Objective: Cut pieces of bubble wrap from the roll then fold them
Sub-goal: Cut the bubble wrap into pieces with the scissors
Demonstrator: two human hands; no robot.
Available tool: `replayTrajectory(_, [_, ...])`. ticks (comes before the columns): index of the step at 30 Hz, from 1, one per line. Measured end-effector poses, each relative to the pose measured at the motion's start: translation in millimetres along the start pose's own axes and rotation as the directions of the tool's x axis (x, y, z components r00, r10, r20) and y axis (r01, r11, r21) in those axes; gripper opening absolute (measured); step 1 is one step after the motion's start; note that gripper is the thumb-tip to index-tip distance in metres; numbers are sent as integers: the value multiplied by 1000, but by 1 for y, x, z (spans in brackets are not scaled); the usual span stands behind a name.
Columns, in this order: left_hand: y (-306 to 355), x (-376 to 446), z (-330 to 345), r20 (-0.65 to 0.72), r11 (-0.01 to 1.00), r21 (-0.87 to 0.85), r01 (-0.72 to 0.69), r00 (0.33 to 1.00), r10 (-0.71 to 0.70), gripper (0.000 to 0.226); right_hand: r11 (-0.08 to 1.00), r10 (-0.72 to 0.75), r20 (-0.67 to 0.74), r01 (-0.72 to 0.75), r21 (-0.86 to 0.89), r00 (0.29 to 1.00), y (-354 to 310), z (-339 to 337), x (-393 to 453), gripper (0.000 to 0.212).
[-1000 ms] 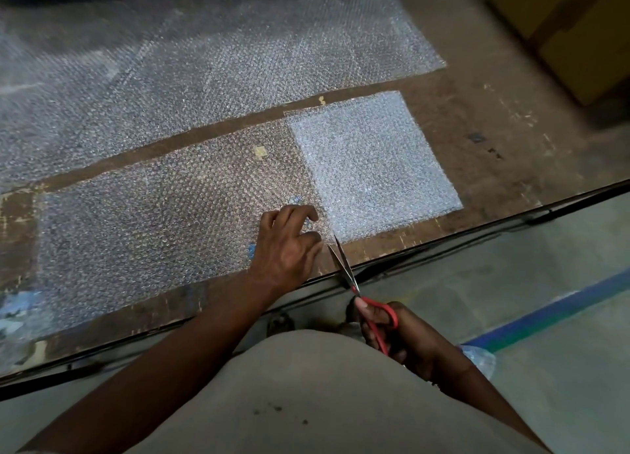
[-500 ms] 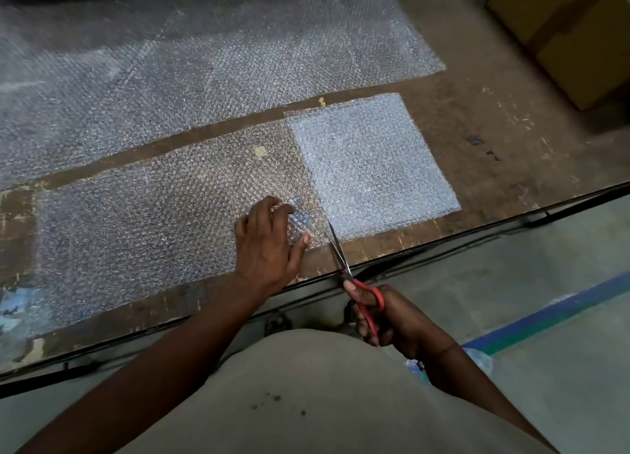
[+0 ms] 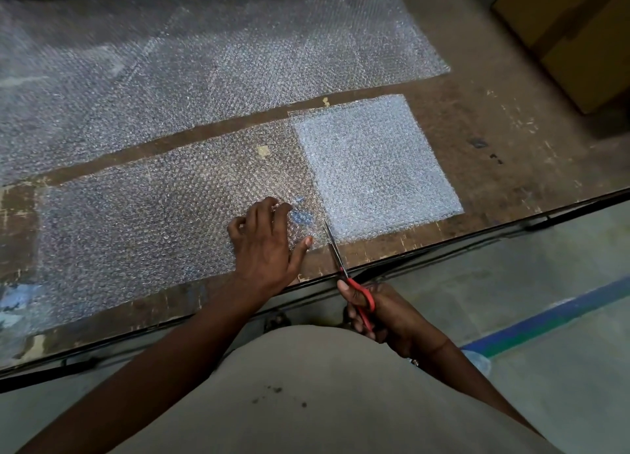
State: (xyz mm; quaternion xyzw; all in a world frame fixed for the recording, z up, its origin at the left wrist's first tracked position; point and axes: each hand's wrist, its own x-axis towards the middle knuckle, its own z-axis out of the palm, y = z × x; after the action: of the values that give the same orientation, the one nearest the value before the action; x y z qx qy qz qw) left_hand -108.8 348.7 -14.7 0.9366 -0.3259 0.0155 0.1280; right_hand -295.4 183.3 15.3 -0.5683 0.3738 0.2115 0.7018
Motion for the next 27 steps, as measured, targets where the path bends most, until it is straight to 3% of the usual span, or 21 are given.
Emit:
replayTrajectory(8, [7, 9, 1, 20, 1000, -4, 2, 1000, -2, 72, 996, 35, 36, -38, 86, 999, 1, 2, 3, 70])
replayTrajectory(27, [6, 4, 6, -14, 998, -56, 1, 1000, -2, 65, 998, 63, -17, -63, -23, 998, -16, 0, -7, 55])
